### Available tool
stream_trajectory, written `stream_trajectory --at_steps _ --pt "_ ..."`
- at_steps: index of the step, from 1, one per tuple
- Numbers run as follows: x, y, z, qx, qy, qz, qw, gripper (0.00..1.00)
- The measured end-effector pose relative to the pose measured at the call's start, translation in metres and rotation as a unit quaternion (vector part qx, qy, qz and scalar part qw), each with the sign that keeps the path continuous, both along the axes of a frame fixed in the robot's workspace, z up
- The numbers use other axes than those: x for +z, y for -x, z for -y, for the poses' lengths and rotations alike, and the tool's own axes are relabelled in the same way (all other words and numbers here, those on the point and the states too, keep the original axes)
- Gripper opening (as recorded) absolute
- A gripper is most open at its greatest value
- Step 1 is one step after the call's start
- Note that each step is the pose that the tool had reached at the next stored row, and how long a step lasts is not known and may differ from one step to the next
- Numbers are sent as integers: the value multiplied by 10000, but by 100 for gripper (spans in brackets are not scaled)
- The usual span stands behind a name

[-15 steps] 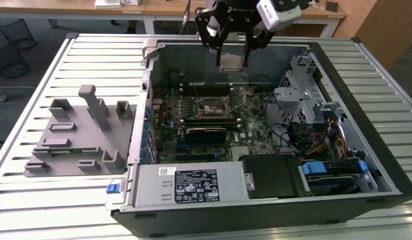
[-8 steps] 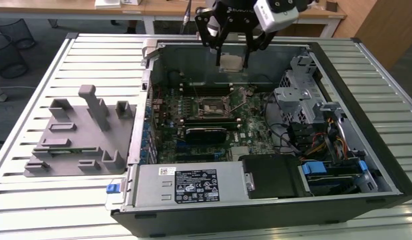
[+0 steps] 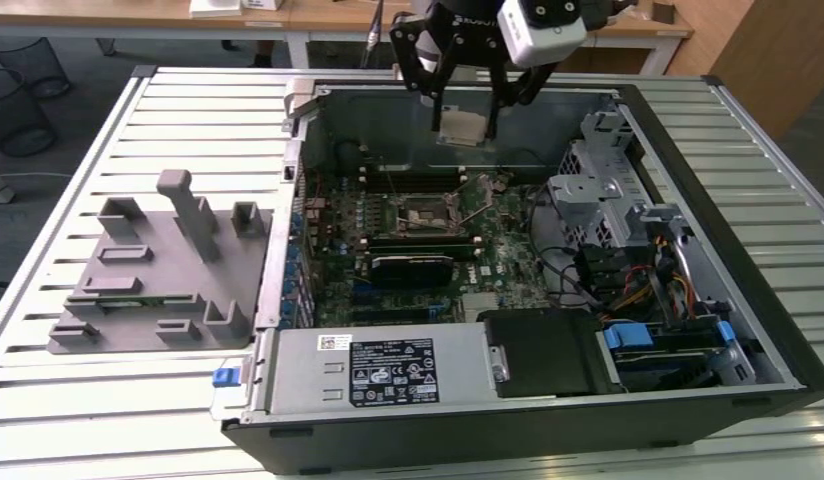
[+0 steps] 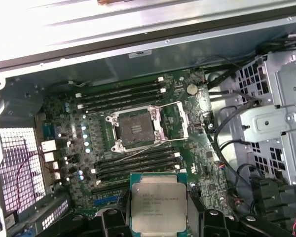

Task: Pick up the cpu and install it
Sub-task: 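Place the cpu into insertion slot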

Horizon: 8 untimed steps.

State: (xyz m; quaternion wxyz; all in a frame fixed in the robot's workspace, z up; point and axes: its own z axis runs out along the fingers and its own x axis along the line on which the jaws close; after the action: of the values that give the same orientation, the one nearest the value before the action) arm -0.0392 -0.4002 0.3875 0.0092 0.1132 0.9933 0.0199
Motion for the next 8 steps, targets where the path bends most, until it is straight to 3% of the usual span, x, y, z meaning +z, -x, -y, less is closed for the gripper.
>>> stream_trajectory --at_steps 8 --pt "-4 0 -2 -424 0 1 9991 54"
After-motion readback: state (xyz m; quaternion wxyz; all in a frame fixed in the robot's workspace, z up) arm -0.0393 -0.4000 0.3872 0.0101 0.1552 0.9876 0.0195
